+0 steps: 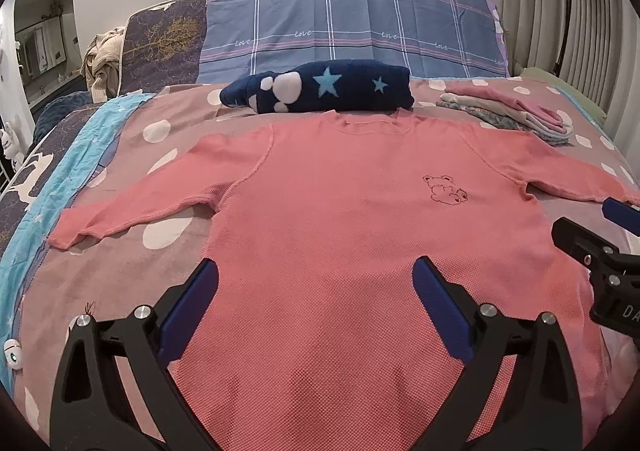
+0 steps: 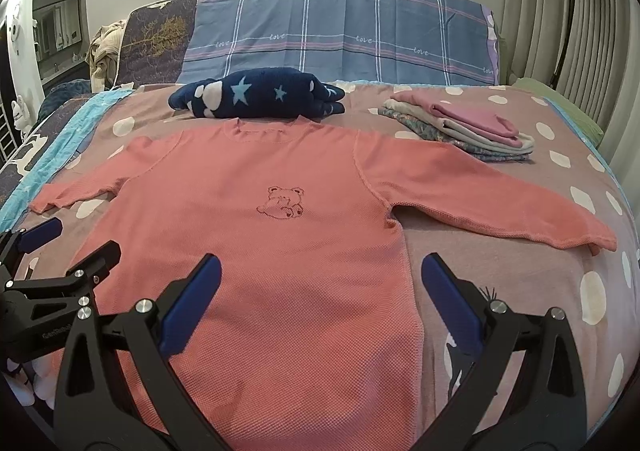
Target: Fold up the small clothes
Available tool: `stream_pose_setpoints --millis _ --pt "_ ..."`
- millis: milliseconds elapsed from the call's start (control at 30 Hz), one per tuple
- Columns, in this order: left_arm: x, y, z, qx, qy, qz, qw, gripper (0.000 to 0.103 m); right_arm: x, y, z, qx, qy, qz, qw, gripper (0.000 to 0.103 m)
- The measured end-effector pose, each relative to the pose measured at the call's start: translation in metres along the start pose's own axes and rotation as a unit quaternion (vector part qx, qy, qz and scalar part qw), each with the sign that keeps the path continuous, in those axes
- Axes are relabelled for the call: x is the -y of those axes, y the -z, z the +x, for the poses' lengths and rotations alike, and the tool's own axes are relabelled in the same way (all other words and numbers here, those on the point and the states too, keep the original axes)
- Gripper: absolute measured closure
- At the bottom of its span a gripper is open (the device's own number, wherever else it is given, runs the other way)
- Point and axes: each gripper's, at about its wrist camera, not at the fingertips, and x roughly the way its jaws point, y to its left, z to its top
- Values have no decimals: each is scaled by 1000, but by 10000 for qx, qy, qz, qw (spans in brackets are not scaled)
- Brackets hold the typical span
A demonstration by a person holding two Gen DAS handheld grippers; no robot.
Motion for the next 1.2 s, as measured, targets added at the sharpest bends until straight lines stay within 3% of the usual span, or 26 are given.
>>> stream_pose_setpoints --millis 233,467,733,867,1200 --pt "-1 1 -1 75 31 -38 10000 5 0 0 1 -19 15 6 10000 2" --pt "-9 1 -7 408 274 -272 9984 5 1 -1 3 -48 20 12 10000 2" --pt "-14 1 -1 369 210 -335 9985 5 1 -1 6 -90 5 4 10000 2" --pt "-30 1 4 318 165 -598 9976 5 0 -2 5 25 -27 -54 10000 2" --pt "-86 5 16 161 414 -1294 9906 25 1 -8 5 252 -59 -54 9997 2"
